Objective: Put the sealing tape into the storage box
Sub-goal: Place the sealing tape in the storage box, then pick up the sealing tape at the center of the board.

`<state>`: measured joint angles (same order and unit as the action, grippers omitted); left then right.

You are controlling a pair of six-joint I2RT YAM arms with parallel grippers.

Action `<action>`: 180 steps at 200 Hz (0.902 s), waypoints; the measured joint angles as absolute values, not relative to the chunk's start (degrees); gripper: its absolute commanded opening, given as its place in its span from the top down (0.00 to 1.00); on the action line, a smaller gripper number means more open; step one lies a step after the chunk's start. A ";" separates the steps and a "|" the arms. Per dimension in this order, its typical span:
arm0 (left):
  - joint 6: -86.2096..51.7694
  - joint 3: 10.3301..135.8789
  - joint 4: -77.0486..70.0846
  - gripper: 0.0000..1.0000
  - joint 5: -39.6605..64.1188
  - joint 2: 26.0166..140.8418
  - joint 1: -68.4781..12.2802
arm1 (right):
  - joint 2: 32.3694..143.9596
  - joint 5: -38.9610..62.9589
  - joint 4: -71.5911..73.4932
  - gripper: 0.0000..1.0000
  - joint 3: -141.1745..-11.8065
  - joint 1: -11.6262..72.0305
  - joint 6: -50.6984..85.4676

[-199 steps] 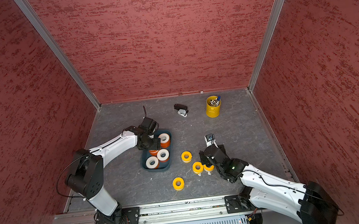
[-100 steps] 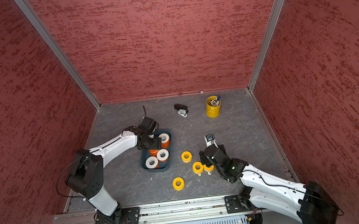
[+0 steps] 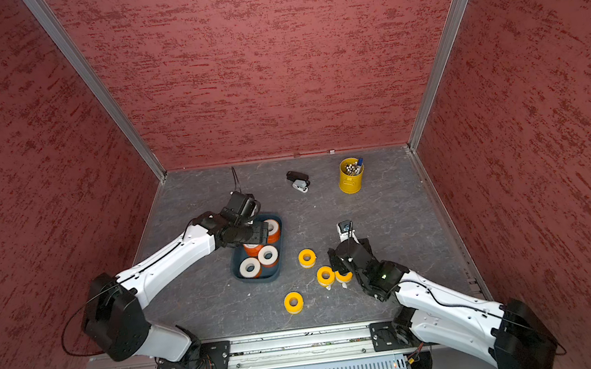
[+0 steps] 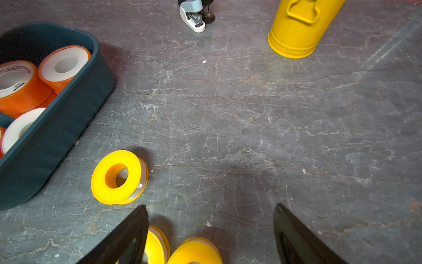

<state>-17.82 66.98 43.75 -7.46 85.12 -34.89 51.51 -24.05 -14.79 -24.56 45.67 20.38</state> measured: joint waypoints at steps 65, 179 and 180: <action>-19.77 65.49 48.53 0.12 -10.85 71.90 -35.44 | 51.75 -24.03 -14.79 0.12 -24.56 45.67 20.38; -22.24 59.99 60.69 0.10 -17.21 47.42 -35.62 | 53.49 -23.99 -14.83 0.11 -24.69 45.67 20.34; -22.24 59.92 60.71 0.10 -17.23 47.33 -35.62 | 53.58 -23.97 -14.83 0.11 -24.69 45.67 20.32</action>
